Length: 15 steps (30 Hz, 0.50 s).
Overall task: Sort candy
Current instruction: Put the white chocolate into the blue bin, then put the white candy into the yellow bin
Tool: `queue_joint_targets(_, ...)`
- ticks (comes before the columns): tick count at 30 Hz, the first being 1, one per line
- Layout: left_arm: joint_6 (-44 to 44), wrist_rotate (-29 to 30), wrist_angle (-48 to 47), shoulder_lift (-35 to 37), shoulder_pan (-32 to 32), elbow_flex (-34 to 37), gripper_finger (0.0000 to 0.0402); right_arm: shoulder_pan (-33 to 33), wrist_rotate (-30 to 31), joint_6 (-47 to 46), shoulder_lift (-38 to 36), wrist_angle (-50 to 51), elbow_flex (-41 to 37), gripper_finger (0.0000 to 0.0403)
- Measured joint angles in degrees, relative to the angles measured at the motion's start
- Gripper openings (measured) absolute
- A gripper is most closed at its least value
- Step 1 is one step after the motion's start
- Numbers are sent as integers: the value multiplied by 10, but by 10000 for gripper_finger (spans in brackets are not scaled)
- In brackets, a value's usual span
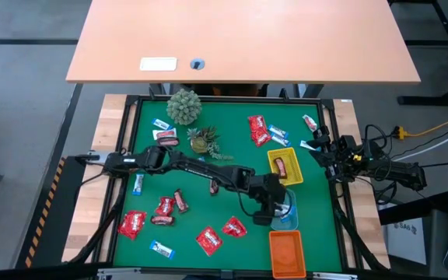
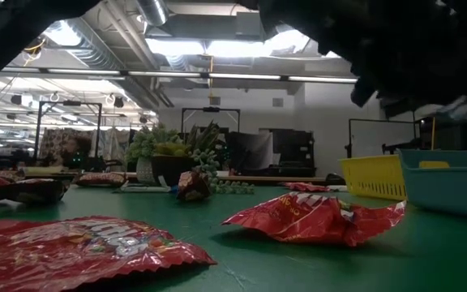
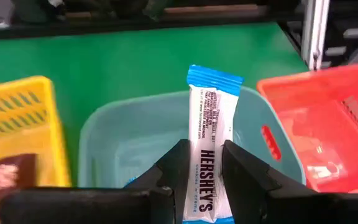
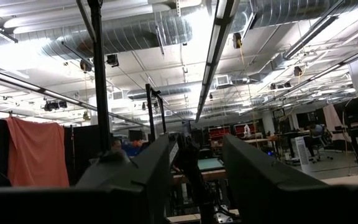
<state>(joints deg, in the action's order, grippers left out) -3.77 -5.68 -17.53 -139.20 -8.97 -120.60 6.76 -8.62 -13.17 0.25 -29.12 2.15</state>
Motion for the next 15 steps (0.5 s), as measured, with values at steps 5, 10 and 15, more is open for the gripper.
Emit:
queue_joint_targets(5,-7,7,6,3,14,-2,133,0,0,0,0,0,0,150)
queue_joint_targets(10,-6,6,6,3,17,-1,177,0,0,0,0,0,0,150)
queue_joint_targets(15,6,6,4,3,19,-1,197,0,0,0,0,0,0,150)
